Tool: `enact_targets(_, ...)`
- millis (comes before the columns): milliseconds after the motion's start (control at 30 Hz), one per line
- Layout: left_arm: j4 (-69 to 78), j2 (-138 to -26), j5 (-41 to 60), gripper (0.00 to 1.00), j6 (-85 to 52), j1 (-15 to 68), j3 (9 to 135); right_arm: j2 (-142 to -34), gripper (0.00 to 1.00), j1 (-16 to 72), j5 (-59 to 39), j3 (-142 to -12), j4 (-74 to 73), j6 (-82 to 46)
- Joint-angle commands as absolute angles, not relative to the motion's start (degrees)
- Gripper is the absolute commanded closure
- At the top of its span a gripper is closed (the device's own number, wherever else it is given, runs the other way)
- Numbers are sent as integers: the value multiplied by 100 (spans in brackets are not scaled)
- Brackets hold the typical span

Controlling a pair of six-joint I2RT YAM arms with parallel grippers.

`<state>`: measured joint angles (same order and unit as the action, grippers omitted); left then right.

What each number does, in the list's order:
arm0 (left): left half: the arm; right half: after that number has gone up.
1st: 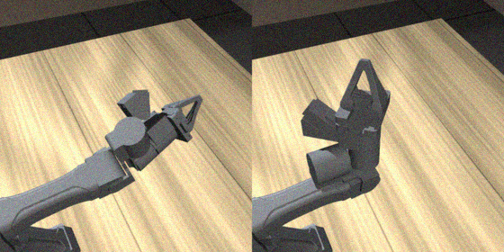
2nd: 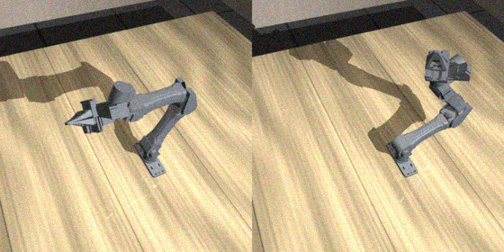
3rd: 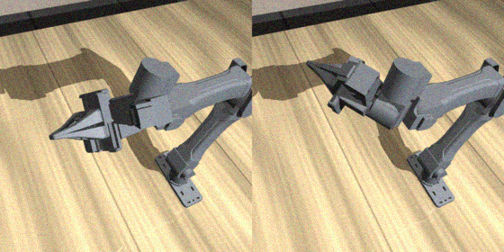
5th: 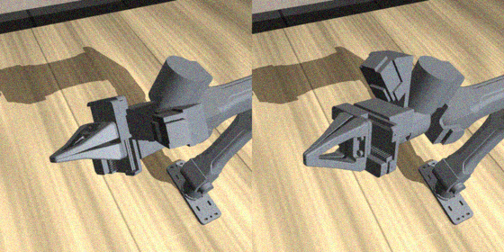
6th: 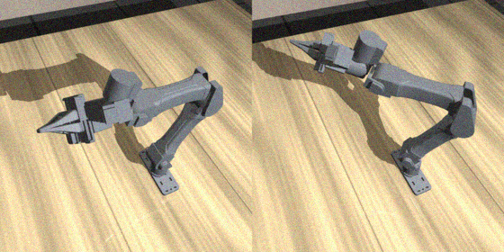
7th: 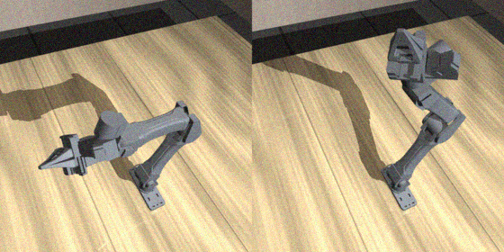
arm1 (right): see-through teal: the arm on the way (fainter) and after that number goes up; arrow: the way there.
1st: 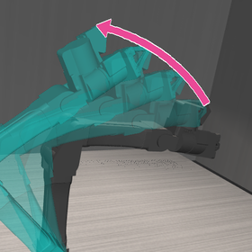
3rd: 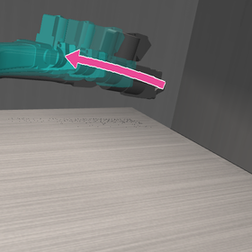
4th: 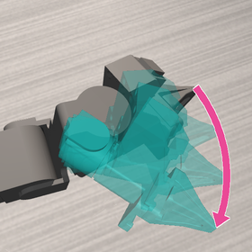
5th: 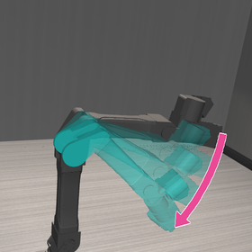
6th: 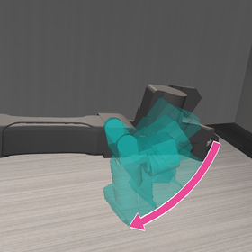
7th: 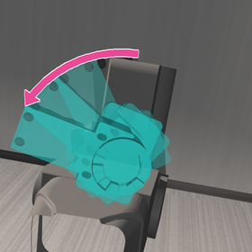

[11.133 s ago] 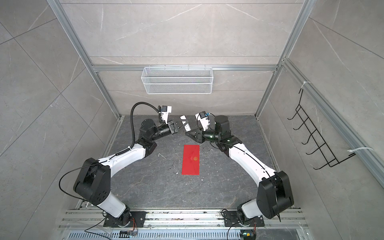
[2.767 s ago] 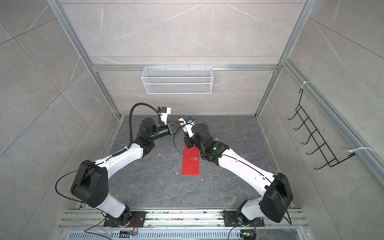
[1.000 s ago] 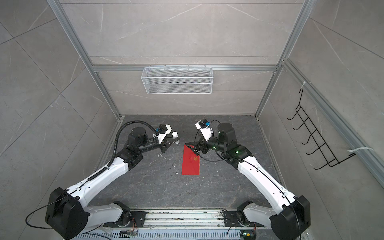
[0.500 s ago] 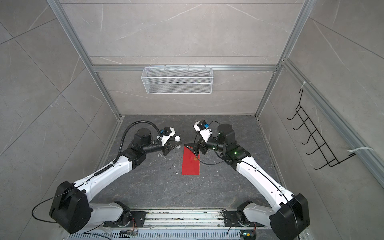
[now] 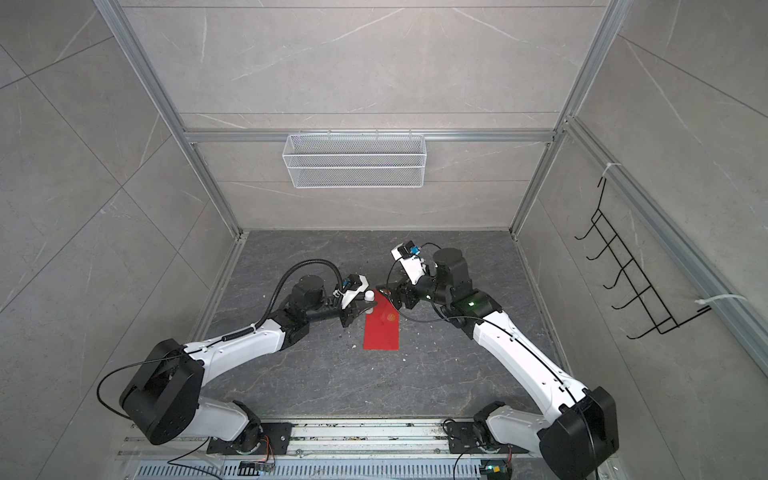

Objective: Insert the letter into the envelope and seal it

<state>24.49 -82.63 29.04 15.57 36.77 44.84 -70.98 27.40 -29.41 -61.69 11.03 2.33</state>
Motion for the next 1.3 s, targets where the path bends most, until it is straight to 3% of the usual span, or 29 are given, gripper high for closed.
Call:
enact_targets(0, 2583, -8147, 3122, 100, 1599, 3690, 4773, -7370, 16, 2733, -3382, -6480, 1784, 87)
enact_targets(167, 2400, -8139, 3490, 100, 1568, 3691, 4901, -7665, 23, 2767, -3627, -6618, 1621, -81)
enact_targets(600, 2173, -8156, 3640, 100, 1447, 3691, 5124, -7890, 34, 3214, -2802, -6868, 2021, 112)
enact_targets(933, 2164, -8156, 3691, 100, 1448, 3691, 5149, -8051, 52, 3401, -2487, -7011, 2136, 115)
enact_targets(1267, 2212, -8147, 3538, 100, 1133, 3685, 5262, -8221, 61, 3584, -2321, -7161, 2502, 186)
